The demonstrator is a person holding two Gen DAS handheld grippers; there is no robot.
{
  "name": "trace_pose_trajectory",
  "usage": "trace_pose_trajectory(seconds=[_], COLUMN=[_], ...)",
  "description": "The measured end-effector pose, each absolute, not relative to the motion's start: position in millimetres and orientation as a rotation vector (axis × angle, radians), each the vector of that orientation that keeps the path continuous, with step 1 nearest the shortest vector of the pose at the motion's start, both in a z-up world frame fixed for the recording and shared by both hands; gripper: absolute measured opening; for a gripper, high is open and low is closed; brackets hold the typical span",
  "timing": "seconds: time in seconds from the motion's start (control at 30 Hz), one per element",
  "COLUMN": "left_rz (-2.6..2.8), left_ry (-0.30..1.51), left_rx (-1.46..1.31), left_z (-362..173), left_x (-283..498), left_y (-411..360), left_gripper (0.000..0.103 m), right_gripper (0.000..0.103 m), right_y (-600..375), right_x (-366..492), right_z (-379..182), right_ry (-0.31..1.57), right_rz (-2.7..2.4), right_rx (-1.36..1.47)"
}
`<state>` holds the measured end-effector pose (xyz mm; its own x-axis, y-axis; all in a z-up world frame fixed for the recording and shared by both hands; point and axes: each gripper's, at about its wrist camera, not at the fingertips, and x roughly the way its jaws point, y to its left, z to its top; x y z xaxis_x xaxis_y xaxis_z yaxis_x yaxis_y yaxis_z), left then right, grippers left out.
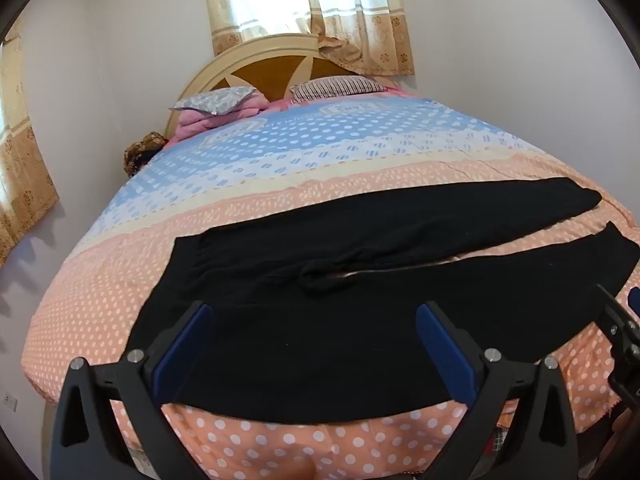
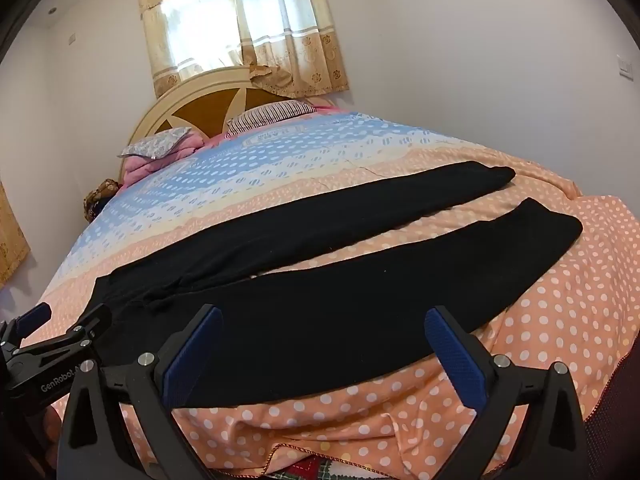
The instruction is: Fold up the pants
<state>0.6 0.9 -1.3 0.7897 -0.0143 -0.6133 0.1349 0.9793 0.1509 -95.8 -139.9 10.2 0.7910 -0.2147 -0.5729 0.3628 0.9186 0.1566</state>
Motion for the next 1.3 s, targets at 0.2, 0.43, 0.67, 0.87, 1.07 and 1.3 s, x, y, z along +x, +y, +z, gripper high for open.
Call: trace_pose_trajectory(seconds=[0.2, 0.43, 0.67, 0.87, 1.07, 1.3], left_rz=[-0.102, -0.098, -0.091, -0.093, -0.093, -0.093], left_ry=[0.690, 0.671, 0.671, 0.675, 0.680, 0.685], left_rx=[0.154, 0.166, 0.170, 0.171, 0.174, 0.175], left_z=[-5, -8, -7, -7, -8, -9], left_x=[4, 0, -1, -1, -1, -1], left_y=[2, 5, 0, 1, 0, 0], left_gripper=[0.103, 0.103, 0.103, 0.103, 0.103, 0.103], right_gripper=[0.102, 0.102, 0.102, 0.102, 0.102, 0.102], right_y=[-132, -126, -131, -131, -132, -131], right_x=[-98, -96, -99, -99, -98, -97], right_z=[10, 14, 14, 13, 10, 8], right_ry=[0.579, 0.580, 0.577, 0.579, 0.586, 0.587], right_rz=[-0.339, -0.340, -0.338, -0.336, -0.337, -0.337], right_rx=[0.181, 0.186, 0.193, 0.194, 0.197, 0.197])
